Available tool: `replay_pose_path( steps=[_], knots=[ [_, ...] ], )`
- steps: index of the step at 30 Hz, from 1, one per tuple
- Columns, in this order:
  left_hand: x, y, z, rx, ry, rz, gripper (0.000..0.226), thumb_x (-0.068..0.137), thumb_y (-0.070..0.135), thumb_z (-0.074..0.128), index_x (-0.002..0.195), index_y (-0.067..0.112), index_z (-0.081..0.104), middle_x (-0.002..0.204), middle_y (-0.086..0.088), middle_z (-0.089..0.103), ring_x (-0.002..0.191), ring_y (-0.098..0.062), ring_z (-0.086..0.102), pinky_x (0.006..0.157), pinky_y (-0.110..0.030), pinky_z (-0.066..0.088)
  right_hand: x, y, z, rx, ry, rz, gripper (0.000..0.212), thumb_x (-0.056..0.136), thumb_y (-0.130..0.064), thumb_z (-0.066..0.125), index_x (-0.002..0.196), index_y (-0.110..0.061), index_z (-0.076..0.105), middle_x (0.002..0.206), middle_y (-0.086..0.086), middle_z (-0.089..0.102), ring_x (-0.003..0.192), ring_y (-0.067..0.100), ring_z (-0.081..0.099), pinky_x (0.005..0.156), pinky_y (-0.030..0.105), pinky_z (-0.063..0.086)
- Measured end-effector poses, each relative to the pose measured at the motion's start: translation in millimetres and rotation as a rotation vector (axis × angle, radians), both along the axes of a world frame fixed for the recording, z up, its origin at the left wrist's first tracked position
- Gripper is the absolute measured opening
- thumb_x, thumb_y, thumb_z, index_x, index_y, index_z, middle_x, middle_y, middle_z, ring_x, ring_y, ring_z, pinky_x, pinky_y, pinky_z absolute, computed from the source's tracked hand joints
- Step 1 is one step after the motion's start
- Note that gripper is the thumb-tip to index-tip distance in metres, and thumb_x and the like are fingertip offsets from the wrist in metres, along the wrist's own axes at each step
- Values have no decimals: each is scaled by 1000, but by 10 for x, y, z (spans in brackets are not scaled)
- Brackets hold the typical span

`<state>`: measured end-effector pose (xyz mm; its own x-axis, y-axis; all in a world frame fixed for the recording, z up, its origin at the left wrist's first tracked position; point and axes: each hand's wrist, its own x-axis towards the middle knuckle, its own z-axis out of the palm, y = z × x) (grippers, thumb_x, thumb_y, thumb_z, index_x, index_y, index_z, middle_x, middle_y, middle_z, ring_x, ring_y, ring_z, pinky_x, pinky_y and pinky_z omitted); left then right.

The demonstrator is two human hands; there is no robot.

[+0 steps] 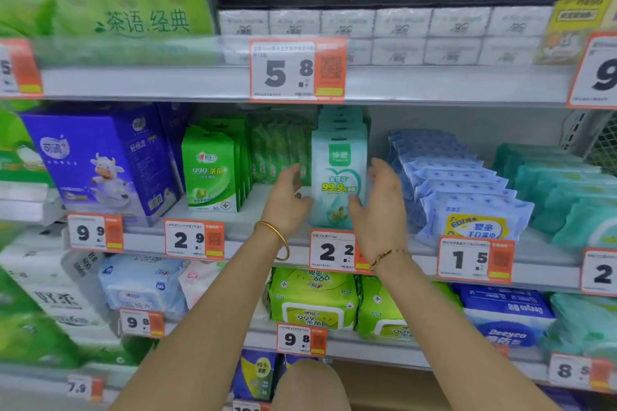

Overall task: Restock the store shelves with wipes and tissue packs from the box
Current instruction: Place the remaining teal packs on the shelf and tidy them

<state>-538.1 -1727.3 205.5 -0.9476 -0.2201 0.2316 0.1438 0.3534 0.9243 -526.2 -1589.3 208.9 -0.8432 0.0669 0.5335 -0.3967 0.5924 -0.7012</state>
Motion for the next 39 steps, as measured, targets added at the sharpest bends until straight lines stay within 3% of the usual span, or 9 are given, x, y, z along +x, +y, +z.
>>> replay_pose_path(
  steps=[3, 9, 17, 25, 29, 32, 34, 36, 39],
  knots=[
    [81, -247, 10, 6, 121, 241, 48, 86, -14, 42, 132, 0, 44, 134, -14, 49, 123, -26, 51, 96, -24, 41, 148, -323, 30, 36, 123, 121, 45, 82, 6, 52, 126, -2, 48, 123, 14, 50, 117, 27, 47, 101, 30, 37],
    [164, -958, 12, -125, 161, 763, 59, 73, -8, 57, 130, -1, 45, 134, -21, 43, 126, -35, 38, 108, -38, 28, -68, -1170, 50, 163, -131, 354, 51, 87, -5, 53, 136, -3, 36, 132, 16, 46, 121, 29, 48, 98, 33, 38],
    [-92, -1414, 101, 98, -82, 405, 71, 78, -15, 46, 142, 4, 22, 131, -17, 47, 123, -29, 46, 105, -38, 40, -627, -1916, -54, 64, -417, 408, 53, 72, -25, 76, 115, -5, 51, 107, 9, 64, 100, 27, 64, 74, 28, 51],
    [-177, -1597, 24, 59, -129, 283, 66, 79, -16, 45, 138, 8, 28, 122, -18, 54, 114, -31, 53, 101, -46, 45, -533, -2066, -157, 108, -343, 309, 39, 87, -14, 60, 118, -4, 40, 113, 18, 61, 104, 34, 59, 86, 40, 50],
    [-201, -1643, 20, 94, -102, 277, 62, 79, -15, 44, 136, 7, 33, 112, -13, 55, 101, -25, 53, 88, -34, 46, -587, -2028, -156, 112, -350, 319, 42, 86, -18, 62, 119, -4, 41, 115, 15, 60, 104, 32, 58, 84, 36, 50],
    [-259, -1699, 121, 281, -114, 323, 42, 82, -2, 45, 122, 9, 51, 101, -12, 60, 91, -27, 57, 73, -32, 48, -656, -2009, -107, 61, -366, 348, 69, 65, -32, 80, 119, -10, 43, 114, 8, 60, 107, 29, 57, 89, 41, 51],
    [-273, -1704, 183, 444, -102, 315, 21, 87, 14, 40, 88, 15, 61, 78, -4, 62, 73, -21, 57, 57, -25, 42, -721, -2012, -72, -31, -422, 413, 82, 56, -26, 87, 122, -10, 40, 117, 6, 58, 110, 25, 57, 94, 40, 50],
    [-332, -1711, 172, 563, -41, 305, 33, 91, 27, 35, 65, 21, 53, 54, 6, 61, 58, -16, 54, 55, -23, 40, -768, -2018, -54, -95, -499, 463, 92, 54, -20, 89, 127, -8, 35, 122, 6, 56, 114, 22, 55, 100, 37, 47],
    [-411, -1727, 162, 619, -13, 309, 36, 93, 35, 33, 64, 23, 51, 46, 8, 59, 57, -14, 54, 56, -22, 41, -791, -2051, -109, -171, -525, 513, 92, 55, -11, 89, 127, -9, 32, 123, 6, 56, 114, 19, 55, 97, 28, 45]
  ],
)
